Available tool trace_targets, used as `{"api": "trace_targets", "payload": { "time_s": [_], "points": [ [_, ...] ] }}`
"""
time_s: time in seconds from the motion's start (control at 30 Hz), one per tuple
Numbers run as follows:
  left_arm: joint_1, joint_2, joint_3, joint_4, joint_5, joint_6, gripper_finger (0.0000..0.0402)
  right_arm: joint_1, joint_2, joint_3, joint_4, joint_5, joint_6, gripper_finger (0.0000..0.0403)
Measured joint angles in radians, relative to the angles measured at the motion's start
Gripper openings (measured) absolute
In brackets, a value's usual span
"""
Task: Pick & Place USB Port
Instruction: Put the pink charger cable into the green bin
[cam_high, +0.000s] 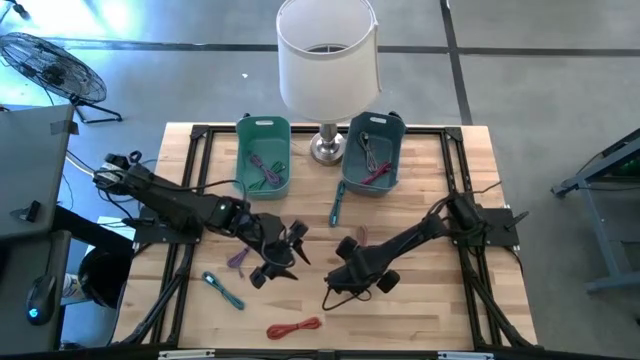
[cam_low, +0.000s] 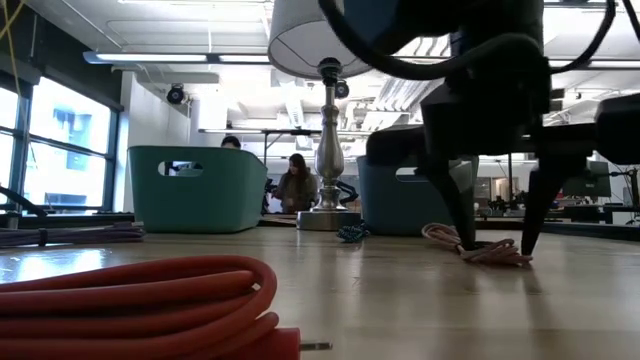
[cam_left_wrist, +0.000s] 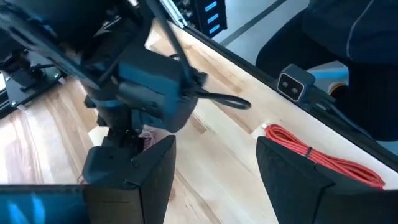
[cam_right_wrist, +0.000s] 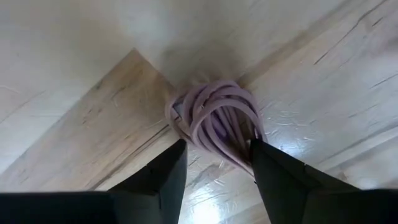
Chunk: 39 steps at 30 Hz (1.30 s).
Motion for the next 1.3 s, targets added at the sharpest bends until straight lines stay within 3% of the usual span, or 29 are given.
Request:
{"api": "trace_targets", "payload": {
  "time_s": [0.13, 0.33, 0.67, 0.83, 0.97, 1.13, 1.3],
  "points": [
    [-0.004, 0.000, 0.000, -0.001, 0.003, 0.000, 0.0218, 0.003, -0.003, -0.020, 0.049, 0.013, 0.010, 0.0136],
    [-0.001, 0.000, 0.000, -0.003, -0.005, -0.012, 0.0218, -0.002, 0.009, 0.021, 0.040, 0.031, 0.055, 0.0017],
    [-0.001, 0.000, 0.000, -0.005, -0.195, 0.018, 0.0218, 0.037, -0.017, 0.044, -0.032, 0.238, 0.275, 0.0007],
    [-0.001, 0.000, 0.000, 0.012, -0.271, 0.025, 0.0218, 0.090, -0.135, 0.048, -0.092, 0.324, 0.398, 0.0006],
    [-0.001, 0.000, 0.000, 0.058, -0.276, 0.128, 0.0218, 0.166, -0.272, 0.047, -0.089, 0.367, 0.519, 0.0006],
    [-0.001, 0.008, 0.000, 0.134, -0.227, 0.274, 0.0218, 0.277, -0.461, 0.049, 0.077, 0.459, 0.561, 0.0005],
    [-0.001, 0.035, 0.001, 0.231, -0.160, 0.410, 0.0218, 0.371, -0.598, 0.044, 0.403, 0.453, 0.378, 0.0005]
  ]
}}
